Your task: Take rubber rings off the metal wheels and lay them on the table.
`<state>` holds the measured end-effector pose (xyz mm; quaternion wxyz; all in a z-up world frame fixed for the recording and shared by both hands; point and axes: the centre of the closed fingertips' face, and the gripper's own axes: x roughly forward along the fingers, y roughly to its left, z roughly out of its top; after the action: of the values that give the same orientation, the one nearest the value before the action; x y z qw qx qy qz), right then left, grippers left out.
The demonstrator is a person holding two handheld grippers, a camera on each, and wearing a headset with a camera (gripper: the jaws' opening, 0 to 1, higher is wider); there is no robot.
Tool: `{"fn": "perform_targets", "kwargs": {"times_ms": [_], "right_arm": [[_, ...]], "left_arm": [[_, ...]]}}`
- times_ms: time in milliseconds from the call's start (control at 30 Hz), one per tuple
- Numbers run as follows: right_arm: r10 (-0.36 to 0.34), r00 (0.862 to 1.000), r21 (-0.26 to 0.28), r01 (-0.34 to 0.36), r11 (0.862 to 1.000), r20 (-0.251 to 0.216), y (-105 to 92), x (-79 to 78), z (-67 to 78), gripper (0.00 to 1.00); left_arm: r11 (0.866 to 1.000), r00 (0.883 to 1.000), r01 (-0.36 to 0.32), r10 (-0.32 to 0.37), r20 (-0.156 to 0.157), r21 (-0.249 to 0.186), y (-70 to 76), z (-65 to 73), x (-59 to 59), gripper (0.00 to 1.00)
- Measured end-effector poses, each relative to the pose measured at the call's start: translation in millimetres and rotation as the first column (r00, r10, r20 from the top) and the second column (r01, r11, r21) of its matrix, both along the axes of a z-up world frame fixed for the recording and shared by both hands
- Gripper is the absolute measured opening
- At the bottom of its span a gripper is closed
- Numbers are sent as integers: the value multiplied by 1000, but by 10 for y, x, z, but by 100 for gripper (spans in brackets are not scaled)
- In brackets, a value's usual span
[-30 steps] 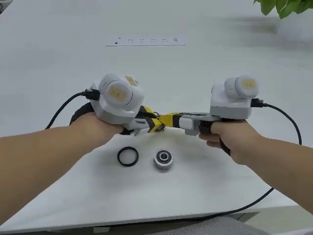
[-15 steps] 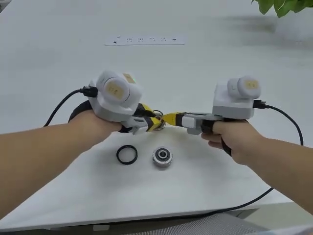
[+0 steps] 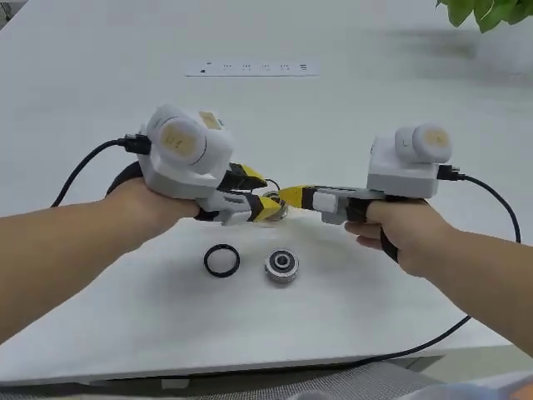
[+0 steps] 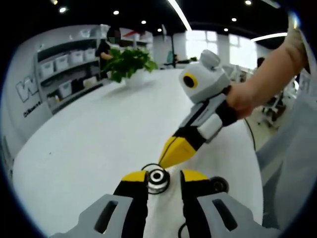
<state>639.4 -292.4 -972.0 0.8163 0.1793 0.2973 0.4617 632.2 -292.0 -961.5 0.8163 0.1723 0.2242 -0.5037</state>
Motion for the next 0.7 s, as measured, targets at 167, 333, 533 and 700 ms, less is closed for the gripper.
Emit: {"fn": "perform_targets", "kwargs": {"times_ms": [167,333,533,700], "right_arm": [[8,1000,18,-8,1000,2,24,-22,80,0],[17,1000,29,-17,999,4,47,-52,143,0],[32,999,44,-32,999,3,77,-104,216,0],[46,999,57,-46,997,-5,114,-157,269,0]], "left_arm": [[999,1000,-13,13,6,-34,67,118,-32,30],[998,1000,-19,20,8,-67,134,230,-99,37],[994,999,-34,35,6,-101,253,341,-196,41],[992,999,-38,38,2,-122,358,398,-319,48]]}}
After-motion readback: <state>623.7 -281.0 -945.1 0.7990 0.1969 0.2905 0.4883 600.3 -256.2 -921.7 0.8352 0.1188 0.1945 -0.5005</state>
